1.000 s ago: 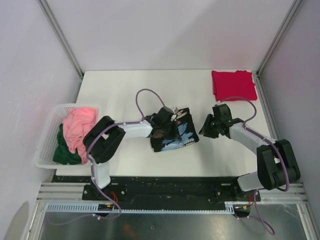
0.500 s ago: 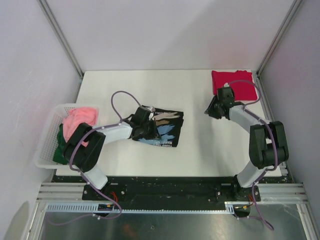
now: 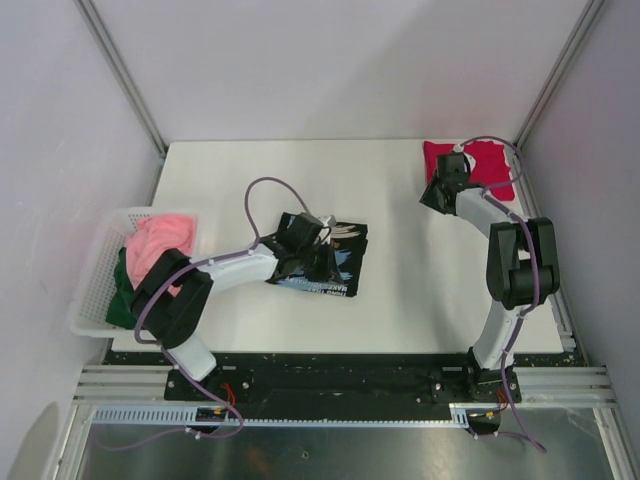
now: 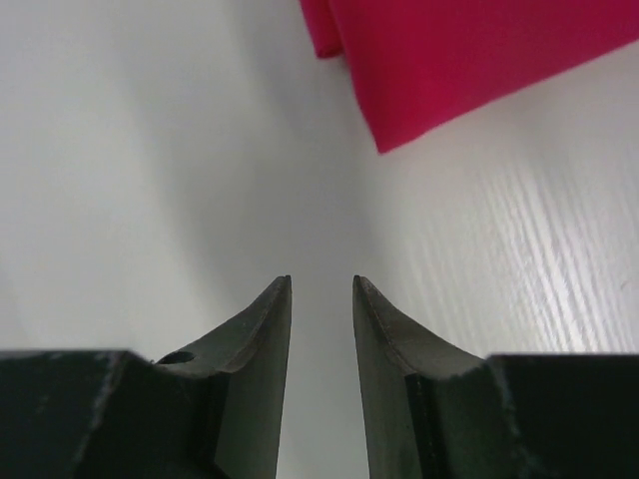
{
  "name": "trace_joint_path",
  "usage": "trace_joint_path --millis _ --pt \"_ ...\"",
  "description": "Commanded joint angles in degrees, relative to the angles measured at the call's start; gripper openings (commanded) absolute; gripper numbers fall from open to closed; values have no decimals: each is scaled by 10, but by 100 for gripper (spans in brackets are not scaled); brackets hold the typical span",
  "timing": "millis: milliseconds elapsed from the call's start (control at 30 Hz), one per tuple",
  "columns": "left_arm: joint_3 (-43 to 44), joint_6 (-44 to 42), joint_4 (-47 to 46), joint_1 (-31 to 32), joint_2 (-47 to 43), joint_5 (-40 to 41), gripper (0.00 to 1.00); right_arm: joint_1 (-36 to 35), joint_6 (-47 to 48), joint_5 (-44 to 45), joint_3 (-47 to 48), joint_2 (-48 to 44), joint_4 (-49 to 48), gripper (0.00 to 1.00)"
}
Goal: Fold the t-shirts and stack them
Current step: Smooth out wrinkles on the folded tshirt, then put the neatly folded tshirt into the corner of the board with both arms
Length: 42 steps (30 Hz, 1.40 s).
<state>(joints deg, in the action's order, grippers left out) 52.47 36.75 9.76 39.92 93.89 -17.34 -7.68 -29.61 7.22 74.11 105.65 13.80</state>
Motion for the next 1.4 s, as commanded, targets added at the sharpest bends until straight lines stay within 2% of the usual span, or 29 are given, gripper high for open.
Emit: trace_joint_path --millis 0,433,967,1033,1200,1367 --pt "41 -20 -4 10 30 -24 11 1 40 67 58 38 -13 36" --pt "20 -18 -11 25 7 -28 11 -5 80 169 220 154 77 35" --pt "4 -13 -10 24 -44 -35 12 3 77 160 232 209 96 35" --pt "1 -13 -10 24 -47 -34 12 3 75 161 230 208 97 30" --pt "-15 -6 -10 24 -67 -18 12 -5 72 163 226 196 111 4" --pt "-70 26 -10 6 -127 33 12 -24 52 145 210 171 158 0"
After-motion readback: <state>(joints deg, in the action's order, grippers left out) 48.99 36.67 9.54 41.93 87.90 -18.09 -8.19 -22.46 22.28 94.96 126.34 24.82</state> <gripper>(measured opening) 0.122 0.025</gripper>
